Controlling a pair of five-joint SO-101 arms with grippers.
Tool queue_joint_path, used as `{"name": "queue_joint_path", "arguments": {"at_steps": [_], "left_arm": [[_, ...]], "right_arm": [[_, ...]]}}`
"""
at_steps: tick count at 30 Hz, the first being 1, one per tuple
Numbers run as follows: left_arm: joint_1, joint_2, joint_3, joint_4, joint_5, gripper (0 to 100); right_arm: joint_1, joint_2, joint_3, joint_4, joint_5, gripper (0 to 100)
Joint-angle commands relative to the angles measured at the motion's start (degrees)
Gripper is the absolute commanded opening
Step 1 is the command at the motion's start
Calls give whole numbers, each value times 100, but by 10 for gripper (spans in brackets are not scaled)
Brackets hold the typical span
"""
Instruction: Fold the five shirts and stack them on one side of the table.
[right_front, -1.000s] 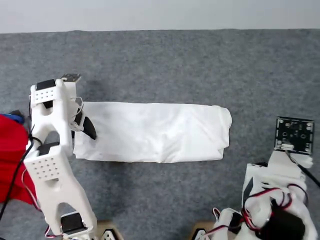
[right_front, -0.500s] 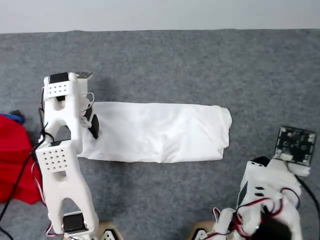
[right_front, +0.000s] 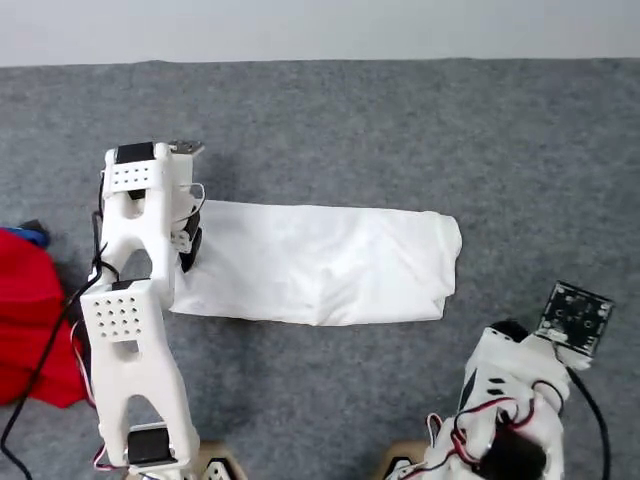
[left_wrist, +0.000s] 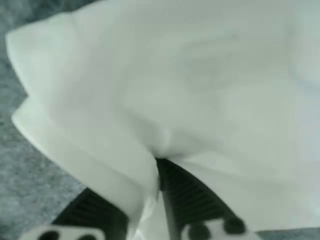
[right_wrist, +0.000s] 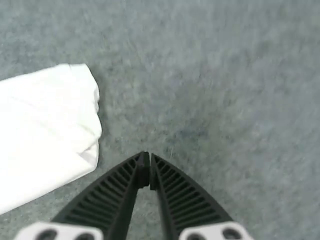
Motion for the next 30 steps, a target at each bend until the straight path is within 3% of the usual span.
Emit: {"name": "queue_joint_path", "arguments": {"at_steps": [1,15,30], "left_arm": [[-62,70,-163,53,44,5],[-53,-1108,-127,53,53,5],[0,-2084,-119,79,176,5]], "right_arm": [[48,84,325,-101,-167,10],[40,-136,2242,-453,-158,10],[66,-119,2312,-435,-141,10]]}}
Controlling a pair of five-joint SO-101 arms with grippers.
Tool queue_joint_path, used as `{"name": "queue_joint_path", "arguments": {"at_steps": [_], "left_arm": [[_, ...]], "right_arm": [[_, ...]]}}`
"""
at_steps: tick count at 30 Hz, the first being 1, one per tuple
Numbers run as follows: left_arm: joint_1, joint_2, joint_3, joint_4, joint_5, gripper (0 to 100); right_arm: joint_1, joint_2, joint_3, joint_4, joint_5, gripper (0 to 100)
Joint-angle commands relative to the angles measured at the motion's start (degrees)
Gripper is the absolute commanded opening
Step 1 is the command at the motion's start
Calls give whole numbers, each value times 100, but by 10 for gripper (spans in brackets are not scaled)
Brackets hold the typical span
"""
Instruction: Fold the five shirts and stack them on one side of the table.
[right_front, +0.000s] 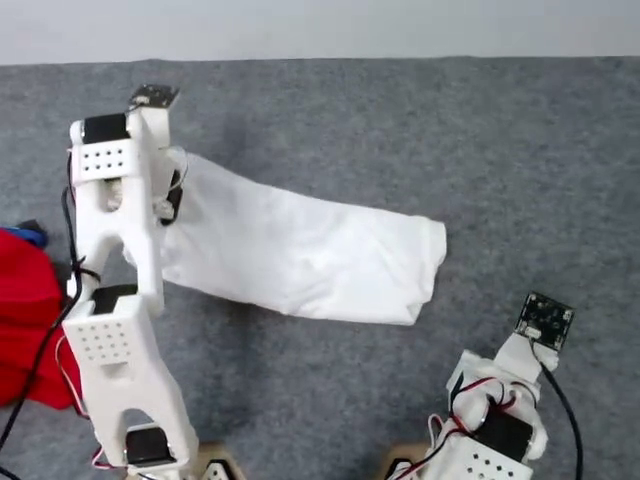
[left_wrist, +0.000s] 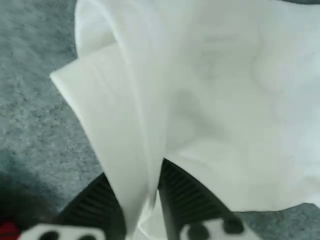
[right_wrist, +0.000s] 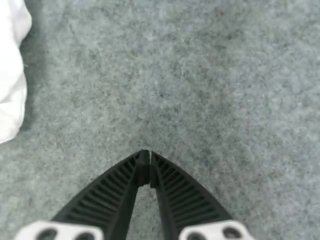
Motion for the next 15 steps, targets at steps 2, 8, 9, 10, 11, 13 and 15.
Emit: {"name": "queue_joint_path", "arguments": {"at_steps": [2,8,9,10,11,13,15], "left_arm": [[123,-466,-92,123,53,5],[835,-985,541,114,53,5],[985,-1108,646,114,97,5],[1125,-1204,716,114,176,5],[1248,-1292,760,114,246,5],[1477,-1407,787,114,334,5],[1662,-1495,787,114,413,5]], "right_arm": [[66,-66,88,-75,-26,10],[66,-66,88,-75,-26,10],[66,-66,88,-75,-26,10],[66,-66,88,-75,-26,10],[66,-66,88,-75,-26,10],[66,-66,88,-75,-26,10],[66,-66,88,-75,-26,10]]}}
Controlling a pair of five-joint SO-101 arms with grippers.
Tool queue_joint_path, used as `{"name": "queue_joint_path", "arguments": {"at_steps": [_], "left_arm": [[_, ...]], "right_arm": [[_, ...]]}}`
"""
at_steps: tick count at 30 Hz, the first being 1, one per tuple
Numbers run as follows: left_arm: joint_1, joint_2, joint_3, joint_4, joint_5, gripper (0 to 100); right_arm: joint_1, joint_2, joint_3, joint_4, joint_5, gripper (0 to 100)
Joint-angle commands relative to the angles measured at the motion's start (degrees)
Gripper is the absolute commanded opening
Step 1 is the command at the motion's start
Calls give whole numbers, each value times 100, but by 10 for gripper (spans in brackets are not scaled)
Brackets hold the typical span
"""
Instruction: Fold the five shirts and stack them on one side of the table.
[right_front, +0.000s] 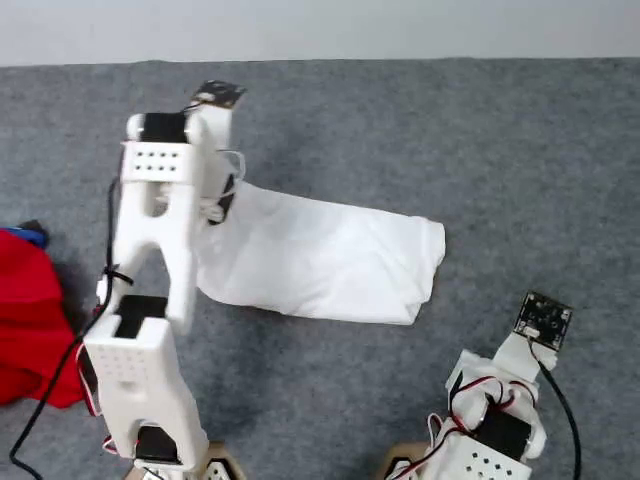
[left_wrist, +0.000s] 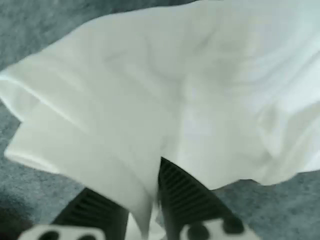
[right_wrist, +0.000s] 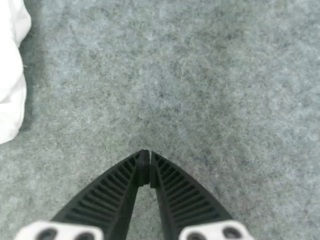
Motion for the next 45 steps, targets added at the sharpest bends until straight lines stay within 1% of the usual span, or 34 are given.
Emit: {"name": "queue_joint_path", "arguments": {"at_steps": [1,15,25,30,45], "left_arm": [[387,-519,-22,123,149,5],[1389,-554,-48,123,607,5],[2400,-554,-66,114,835,5],[2470,-554,-251,114,844,5],[2585,-545,-242,114,844,5]], "right_arm": [[66,-66,88,-75,-26,10],[66,-66,88,-75,-26,10],[66,-66,88,-75,-26,10],[66,-66,88,-75,-26,10],[66,-66,88,-75,-26,10]]}}
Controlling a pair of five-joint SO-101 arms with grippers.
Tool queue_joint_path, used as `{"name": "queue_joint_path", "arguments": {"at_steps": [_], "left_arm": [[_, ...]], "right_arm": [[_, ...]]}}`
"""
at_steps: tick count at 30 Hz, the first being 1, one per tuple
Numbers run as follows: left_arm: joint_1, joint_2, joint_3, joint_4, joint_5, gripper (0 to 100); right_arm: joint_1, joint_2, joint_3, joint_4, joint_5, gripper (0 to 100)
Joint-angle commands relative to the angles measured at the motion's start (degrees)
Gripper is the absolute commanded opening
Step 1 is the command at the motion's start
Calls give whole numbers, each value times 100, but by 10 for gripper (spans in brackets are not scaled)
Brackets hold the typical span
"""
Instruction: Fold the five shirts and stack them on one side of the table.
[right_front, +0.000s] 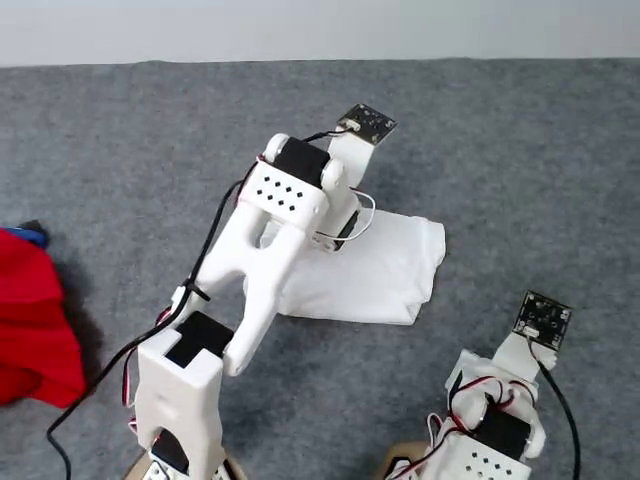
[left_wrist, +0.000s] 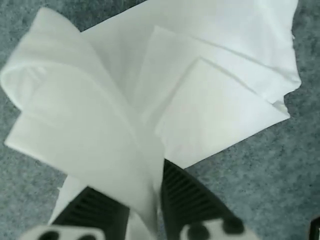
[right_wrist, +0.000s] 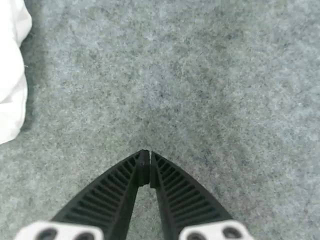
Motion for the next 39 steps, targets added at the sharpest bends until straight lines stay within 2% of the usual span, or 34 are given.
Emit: {"name": "queue_joint_path", "arguments": {"at_steps": [1,8,21,31,39], "left_arm": [[149,-369,-207,114,53,5],[580,-334,-215,97,53,6],[633,-316,-215,-404,53,6],[1116,-290,-418,-747,229,6],[1204,633,-954,-730,316,6]], "right_arm": [[66,-66,88,-66,-26,10],[66,-66,88,-66,-26,10],[66,-66,88,-66,-26,10],[66,-66,88,-66,-26,10],[66,-66,88,-66,-26,10]]}}
